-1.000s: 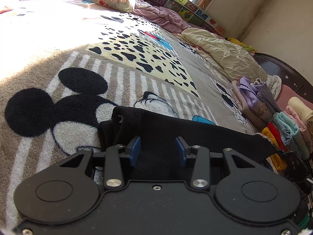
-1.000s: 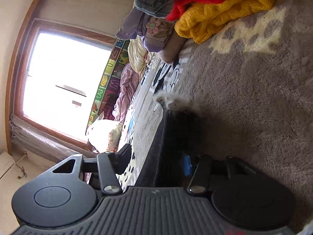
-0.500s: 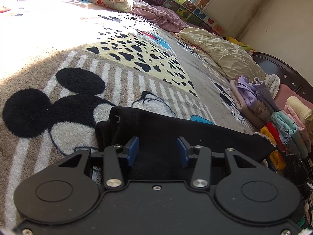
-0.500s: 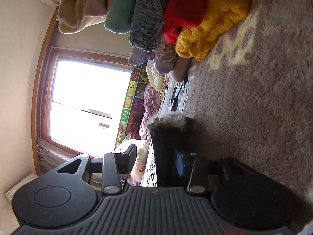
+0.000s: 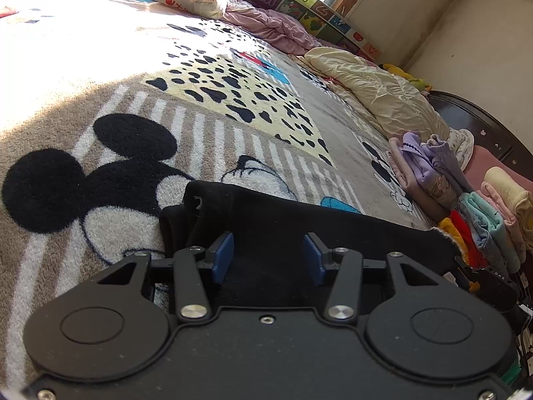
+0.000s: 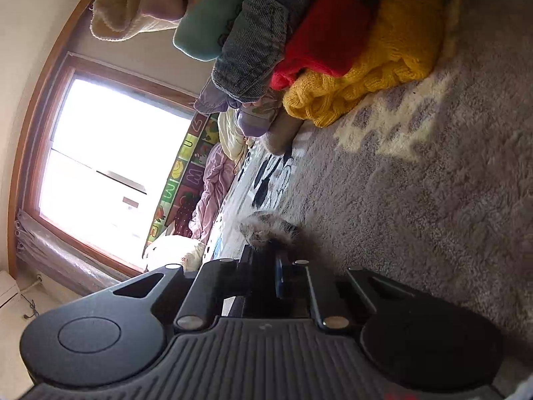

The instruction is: Fold clothes

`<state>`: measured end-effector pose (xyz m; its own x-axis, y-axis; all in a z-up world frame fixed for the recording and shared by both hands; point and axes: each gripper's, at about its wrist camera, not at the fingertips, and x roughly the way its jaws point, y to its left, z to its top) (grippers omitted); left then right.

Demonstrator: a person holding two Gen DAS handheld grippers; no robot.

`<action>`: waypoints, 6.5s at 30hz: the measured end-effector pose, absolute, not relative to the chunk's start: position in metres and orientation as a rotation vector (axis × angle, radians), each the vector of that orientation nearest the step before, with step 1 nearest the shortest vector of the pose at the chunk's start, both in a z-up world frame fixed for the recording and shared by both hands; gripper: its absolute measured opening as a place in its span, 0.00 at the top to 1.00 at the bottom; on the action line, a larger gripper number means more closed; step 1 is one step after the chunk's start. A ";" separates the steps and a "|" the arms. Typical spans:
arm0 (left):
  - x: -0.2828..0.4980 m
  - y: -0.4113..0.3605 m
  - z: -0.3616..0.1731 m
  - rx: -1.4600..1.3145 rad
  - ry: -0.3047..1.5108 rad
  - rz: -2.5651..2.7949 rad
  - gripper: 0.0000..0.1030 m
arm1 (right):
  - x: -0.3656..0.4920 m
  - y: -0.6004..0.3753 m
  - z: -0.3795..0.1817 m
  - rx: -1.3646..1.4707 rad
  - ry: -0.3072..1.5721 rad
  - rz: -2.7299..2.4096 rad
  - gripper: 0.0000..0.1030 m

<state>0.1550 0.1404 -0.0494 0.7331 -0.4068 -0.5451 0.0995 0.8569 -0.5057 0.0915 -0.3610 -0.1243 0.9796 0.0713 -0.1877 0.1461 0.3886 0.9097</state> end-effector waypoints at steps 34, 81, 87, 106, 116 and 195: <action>0.084 -0.184 -0.058 0.822 0.279 -0.530 0.59 | 0.083 -0.425 -0.132 1.192 0.314 0.137 0.67; 0.162 -0.225 -0.047 0.669 0.404 -0.580 0.70 | 0.113 -0.397 -0.119 1.149 0.359 0.210 0.70; 0.134 -0.156 -0.026 0.538 0.383 -0.504 0.59 | 0.114 -0.395 -0.123 1.132 0.355 0.191 0.83; 0.105 0.148 -0.004 -0.467 0.303 -0.047 0.54 | 0.116 -0.332 -0.025 0.842 0.280 0.223 0.84; 0.100 0.191 0.004 -0.642 0.273 -0.049 0.52 | 0.147 -0.172 0.041 0.419 0.345 0.443 0.84; 0.160 0.081 -0.056 0.105 0.555 -0.209 0.62 | 0.115 -0.104 -0.022 -0.128 0.413 0.515 0.53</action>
<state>0.1599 0.0814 -0.0555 0.8297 -0.1683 -0.5323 0.2246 0.9735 0.0423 0.1152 -0.1043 -0.0225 0.7904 0.4517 -0.4138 -0.5023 0.8645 -0.0159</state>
